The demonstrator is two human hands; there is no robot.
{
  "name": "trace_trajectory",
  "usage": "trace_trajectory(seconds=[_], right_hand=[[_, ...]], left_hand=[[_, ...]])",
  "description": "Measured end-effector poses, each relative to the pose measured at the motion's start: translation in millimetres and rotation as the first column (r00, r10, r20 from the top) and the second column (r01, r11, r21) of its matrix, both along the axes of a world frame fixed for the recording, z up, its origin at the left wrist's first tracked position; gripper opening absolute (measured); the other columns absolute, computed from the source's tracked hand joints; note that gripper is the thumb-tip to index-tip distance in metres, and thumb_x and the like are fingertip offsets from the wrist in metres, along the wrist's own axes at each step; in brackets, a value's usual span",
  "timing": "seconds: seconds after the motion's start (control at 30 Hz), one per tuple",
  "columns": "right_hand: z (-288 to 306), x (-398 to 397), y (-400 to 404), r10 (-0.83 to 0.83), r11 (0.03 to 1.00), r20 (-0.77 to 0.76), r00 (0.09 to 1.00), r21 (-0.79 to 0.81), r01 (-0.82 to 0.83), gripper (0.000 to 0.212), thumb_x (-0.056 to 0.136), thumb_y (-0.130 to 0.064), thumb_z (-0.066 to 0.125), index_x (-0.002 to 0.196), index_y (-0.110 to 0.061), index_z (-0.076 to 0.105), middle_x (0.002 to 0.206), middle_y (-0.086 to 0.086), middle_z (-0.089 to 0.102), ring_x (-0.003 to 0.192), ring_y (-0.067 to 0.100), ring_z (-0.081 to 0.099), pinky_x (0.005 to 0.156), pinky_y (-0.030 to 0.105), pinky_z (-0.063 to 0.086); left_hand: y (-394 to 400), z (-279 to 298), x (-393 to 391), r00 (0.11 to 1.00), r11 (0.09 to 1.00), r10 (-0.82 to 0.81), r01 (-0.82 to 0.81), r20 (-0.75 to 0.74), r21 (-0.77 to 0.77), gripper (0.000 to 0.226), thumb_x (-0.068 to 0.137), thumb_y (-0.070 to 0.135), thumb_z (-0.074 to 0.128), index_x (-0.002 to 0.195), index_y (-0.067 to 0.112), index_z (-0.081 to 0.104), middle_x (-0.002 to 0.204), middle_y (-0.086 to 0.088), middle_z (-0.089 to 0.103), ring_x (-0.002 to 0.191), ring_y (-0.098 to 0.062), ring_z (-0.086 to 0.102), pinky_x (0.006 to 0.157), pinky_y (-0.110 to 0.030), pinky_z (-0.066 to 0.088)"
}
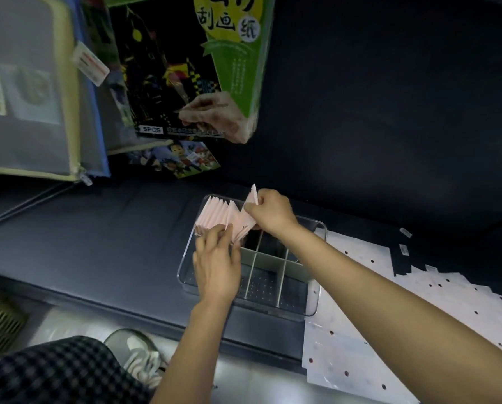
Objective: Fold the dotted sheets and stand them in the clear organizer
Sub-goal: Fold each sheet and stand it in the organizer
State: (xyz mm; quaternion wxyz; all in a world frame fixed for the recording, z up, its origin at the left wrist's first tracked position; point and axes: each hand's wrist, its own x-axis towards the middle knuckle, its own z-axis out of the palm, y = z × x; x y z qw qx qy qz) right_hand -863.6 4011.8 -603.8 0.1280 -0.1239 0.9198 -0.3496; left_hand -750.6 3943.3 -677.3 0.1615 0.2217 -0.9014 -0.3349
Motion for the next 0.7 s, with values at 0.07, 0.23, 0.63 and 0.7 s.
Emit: trace_trajectory(seconds=[0.07,0.23,0.63,0.7], right_hand=[[-2,-5,-5,-0.040,0.998,0.073,0.997,-0.049,0.044,0.015,0.084,-0.020,0.056,0.070,-0.014,0.056,0.087,0.014,0.066,0.086,0.032,0.064,0.076,0.047,0.056],[-14,-5,-12,-0.039,0.990,0.077,0.996,0.139,0.028,0.018,0.087,-0.023,0.053,0.089,-0.007,0.063,0.091,0.012,0.065,0.075,0.024,0.061,0.058,0.027,0.046],[-48,-1,-23,-0.082,0.995,0.417,0.905,-0.024,0.101,0.040,0.094,-0.035,0.051,0.105,0.001,0.064,0.105,0.019,0.069,0.097,0.032,0.066,0.090,0.043,0.053],[-41,3,-17,-0.052,0.998,0.341,0.939,-0.008,0.059,0.036,0.094,-0.034,0.050,0.096,-0.002,0.066,0.097,0.015,0.070,0.093,0.030,0.067,0.089,0.038,0.053]], left_hand=[[-3,-3,1,1.000,1.000,0.012,-0.012,-0.012,0.005,0.041,0.093,0.022,0.056,0.134,0.016,0.052,0.134,-0.001,0.050,0.123,-0.025,0.035,0.088,-0.038,0.035],[-6,-6,2,1.000,0.999,-0.023,0.023,-0.012,-0.026,0.042,0.092,0.019,0.058,0.134,0.018,0.053,0.134,0.001,0.050,0.120,-0.023,0.036,0.087,-0.034,0.033],[-11,-7,4,0.999,0.999,-0.025,0.026,-0.030,0.025,0.037,0.093,0.024,0.055,0.130,0.021,0.055,0.130,-0.001,0.049,0.121,-0.025,0.036,0.095,-0.040,0.036],[-12,-8,3,0.999,1.000,-0.030,0.030,0.035,0.002,0.040,0.094,0.025,0.055,0.133,0.020,0.052,0.134,0.000,0.046,0.122,-0.023,0.032,0.094,-0.039,0.033]])
